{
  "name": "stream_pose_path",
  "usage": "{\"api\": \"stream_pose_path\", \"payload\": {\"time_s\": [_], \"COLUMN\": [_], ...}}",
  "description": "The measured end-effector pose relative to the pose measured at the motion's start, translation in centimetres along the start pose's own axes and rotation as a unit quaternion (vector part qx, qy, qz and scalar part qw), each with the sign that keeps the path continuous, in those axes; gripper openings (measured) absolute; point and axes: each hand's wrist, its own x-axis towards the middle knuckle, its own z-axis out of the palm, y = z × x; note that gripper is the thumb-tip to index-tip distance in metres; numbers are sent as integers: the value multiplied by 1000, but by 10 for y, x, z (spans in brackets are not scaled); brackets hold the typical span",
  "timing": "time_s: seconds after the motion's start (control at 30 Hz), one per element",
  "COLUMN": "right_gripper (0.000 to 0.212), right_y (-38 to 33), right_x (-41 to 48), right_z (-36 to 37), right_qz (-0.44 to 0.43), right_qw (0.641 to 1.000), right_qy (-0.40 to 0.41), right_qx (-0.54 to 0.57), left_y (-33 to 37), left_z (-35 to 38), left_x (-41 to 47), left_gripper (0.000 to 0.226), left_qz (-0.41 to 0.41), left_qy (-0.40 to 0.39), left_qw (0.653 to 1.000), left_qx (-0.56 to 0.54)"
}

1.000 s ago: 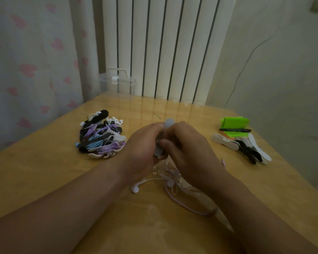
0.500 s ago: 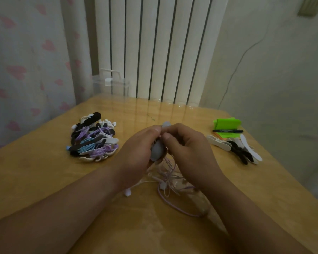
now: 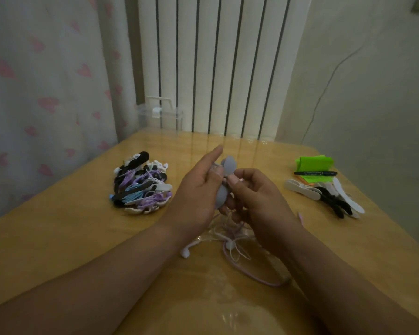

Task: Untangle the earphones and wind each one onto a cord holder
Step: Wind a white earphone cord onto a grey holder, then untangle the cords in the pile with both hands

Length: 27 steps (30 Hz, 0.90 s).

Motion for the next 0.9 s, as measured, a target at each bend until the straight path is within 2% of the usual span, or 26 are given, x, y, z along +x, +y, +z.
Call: {"api": "stream_pose_path", "payload": {"time_s": [0.1,0.23,0.3,0.43,0.6,0.73,0.77,0.8,0.87,0.9], "right_gripper": [32,15,7,13,19,26,28,29,31,31], "right_y": [0,-3,-6,-11,-10,-11,-12,-14,-17,-19], "right_x": [3,4,3,10,13,14,14,15,17,17], "right_z": [2,1,-3,-21,-33,-39,-43,-47,-56,-60], "right_qz": [-13,-112,-142,-130,-107,-111,-112,-113,-108,-102], "right_qw": [999,971,963,960,958,955,954,953,951,950], "right_qy": [17,123,147,203,225,222,224,225,216,202], "right_qx": [-40,-172,-178,-145,-142,-160,-165,-171,-192,-214], "left_y": [6,18,23,23,8,-9,-7,-3,7,11], "left_z": [-1,-12,-28,-63,-95,-110,-107,-102,-84,-75], "left_x": [-1,6,13,33,46,42,39,34,19,11], "left_gripper": [43,25,20,19,25,41,48,53,46,36], "left_qz": [-22,5,30,39,-3,-126,-119,-77,60,111], "left_qy": [29,70,118,190,203,165,183,210,230,206], "left_qw": [998,996,985,955,900,797,787,793,827,853], "left_qx": [43,55,119,226,386,568,577,567,509,467]}}
